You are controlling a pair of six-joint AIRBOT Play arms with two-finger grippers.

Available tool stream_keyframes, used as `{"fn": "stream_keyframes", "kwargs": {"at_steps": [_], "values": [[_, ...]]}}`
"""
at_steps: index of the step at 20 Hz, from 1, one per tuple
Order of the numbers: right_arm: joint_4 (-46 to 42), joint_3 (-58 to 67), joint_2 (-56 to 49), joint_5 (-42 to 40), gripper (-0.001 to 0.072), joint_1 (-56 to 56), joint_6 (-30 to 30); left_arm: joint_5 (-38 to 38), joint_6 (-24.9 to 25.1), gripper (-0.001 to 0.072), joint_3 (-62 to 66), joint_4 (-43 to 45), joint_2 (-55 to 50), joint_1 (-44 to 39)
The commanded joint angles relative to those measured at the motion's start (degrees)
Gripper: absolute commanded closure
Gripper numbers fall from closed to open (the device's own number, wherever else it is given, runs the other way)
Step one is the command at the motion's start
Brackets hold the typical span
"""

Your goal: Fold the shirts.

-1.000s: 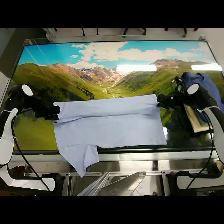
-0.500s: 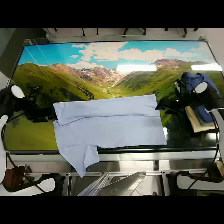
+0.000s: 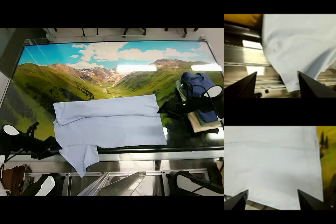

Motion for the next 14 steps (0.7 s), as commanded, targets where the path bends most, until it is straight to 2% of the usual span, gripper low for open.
{"fn": "stream_keyframes", "kwargs": {"at_steps": [1, 4, 10, 11, 12, 14], "values": [[5.73, -0.33, 0.61, 0.26, 0.0008, -0.13, -1.49, 1.73, 2.4, 0.0154, -7.19, -7.32, -0.92, 2.51], [5.7, -0.33, 0.61, 0.39, 0.0008, -0.13, -1.53, 2.82, 5.01, 0.0153, -7.87, -10.82, -7.52, 1.03], [5.7, -0.33, 0.61, 0.46, 0.0008, -0.15, -1.64, 9.44, 4.2, 0.0154, -5.7, -10.75, -13.88, -9.05], [5.7, -0.33, 0.61, 0.46, 0.0008, -0.15, -1.64, 10.51, 3.74, 0.0193, -5.7, -10.64, -13.81, -10.56], [5.7, -0.33, 0.61, 0.44, 0.0008, -0.17, -1.64, 11.41, 3.74, 0.0319, -5.7, -10.67, -13.73, -11.89], [5.7, -0.33, 0.61, 0.44, 0.0008, -0.17, -1.64, 13.79, 3.56, 0.0498, -5.7, -10.69, -13.73, -13.64]]}}
